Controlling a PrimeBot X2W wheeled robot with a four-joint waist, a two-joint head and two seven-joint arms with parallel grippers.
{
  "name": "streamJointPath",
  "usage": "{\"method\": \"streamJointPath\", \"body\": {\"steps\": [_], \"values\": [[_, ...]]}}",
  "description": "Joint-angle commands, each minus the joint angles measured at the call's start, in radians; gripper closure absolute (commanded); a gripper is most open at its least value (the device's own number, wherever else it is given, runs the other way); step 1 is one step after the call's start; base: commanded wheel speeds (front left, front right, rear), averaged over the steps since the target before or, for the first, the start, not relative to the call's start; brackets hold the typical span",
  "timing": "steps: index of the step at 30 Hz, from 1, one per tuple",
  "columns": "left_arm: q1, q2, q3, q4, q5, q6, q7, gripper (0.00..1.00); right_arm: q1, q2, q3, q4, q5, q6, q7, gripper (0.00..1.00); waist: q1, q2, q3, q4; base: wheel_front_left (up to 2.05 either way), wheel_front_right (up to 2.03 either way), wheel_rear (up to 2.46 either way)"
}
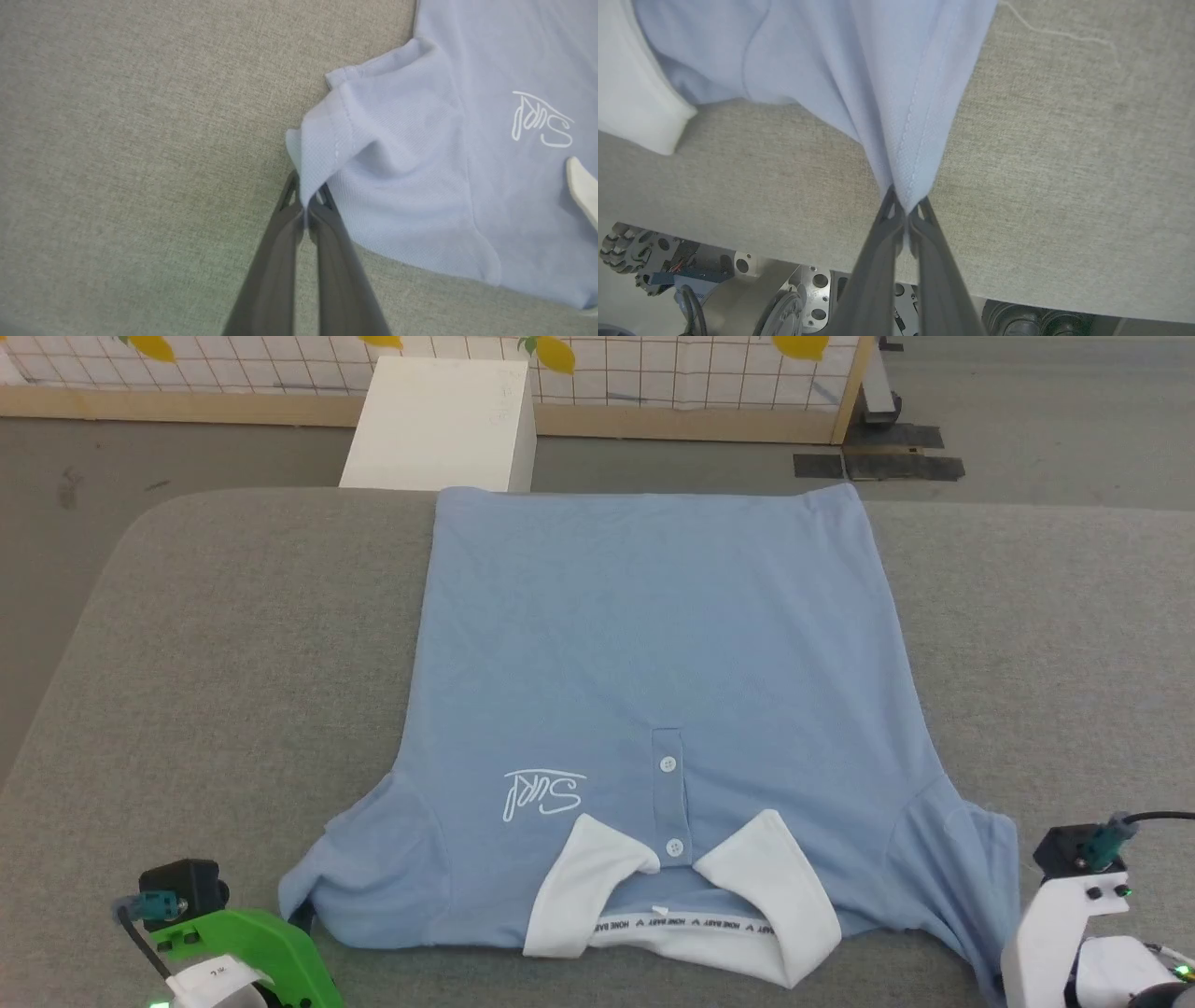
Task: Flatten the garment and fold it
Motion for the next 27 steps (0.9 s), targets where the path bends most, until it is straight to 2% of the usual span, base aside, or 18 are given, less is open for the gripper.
{"method": "streamJointPath", "body": {"steps": [1, 9, 10, 11, 12, 16, 22, 27], "values": [[-0.018, -0.008, 0.001, 0.01, 0.006, -0.007, -0.012, 1.0, -0.003, -0.008, 0.014, 0.016, -0.009, -0.001, 0.013, 1.0, 0.0001, -0.0001, 0.005, 0.001, 0.0, 0.0, 0.0], [-0.028, -0.025, 0.015, 0.045, -0.014, -0.024, -0.048, 1.0, -0.009, -0.038, 0.074, 0.085, -0.024, -0.001, 0.01, 1.0, 0.0001, -0.0001, 0.015, -0.007, 0.0, 0.0, 0.0], [-0.028, -0.026, 0.019, 0.045, -0.017, -0.024, -0.053, 1.0, -0.016, -0.035, 0.073, 0.084, -0.016, -0.001, -0.012, 0.81, 0.0001, -0.0001, 0.016, -0.009, 0.0, 0.0, 0.0], [-0.028, -0.026, 0.021, 0.046, -0.018, -0.024, -0.056, 1.0, -0.022, -0.035, 0.072, 0.085, -0.009, -0.001, -0.029, 0.04, 0.0001, -0.0001, 0.015, -0.011, 0.0, 0.0, 0.0], [-0.028, -0.026, 0.023, 0.047, -0.019, -0.024, -0.058, 1.0, -0.026, -0.033, 0.067, 0.086, -0.001, -0.001, -0.041, 0.0, 0.0001, -0.0001, 0.014, -0.013, 0.0, 0.0, 0.0], [-0.021, -0.025, 0.03, 0.046, -0.025, -0.022, -0.065, 1.0, -0.04, -0.008, 0.018, 0.057, 0.042, -0.001, -0.084, 0.0, 0.0001, -0.0001, 0.003, -0.021, 0.0, 0.0, 0.0], [-0.01, -0.017, 0.043, 0.037, -0.032, -0.013, -0.067, 1.0, -0.061, 0.053, -0.099, -0.079, 0.136, -0.001, -0.126, 0.0, 0.0001, -0.0001, -0.013, -0.031, 0.0, 0.0, 0.0], [-0.008, -0.009, 0.051, 0.012, -0.028, -0.004, -0.075, 1.0, -0.135, 0.072, -0.172, -0.171, 0.138, -0.001, -0.274, 0.0, 0.0001, -0.0001, -0.015, -0.035, 0.0, 0.0, 0.0]]}}
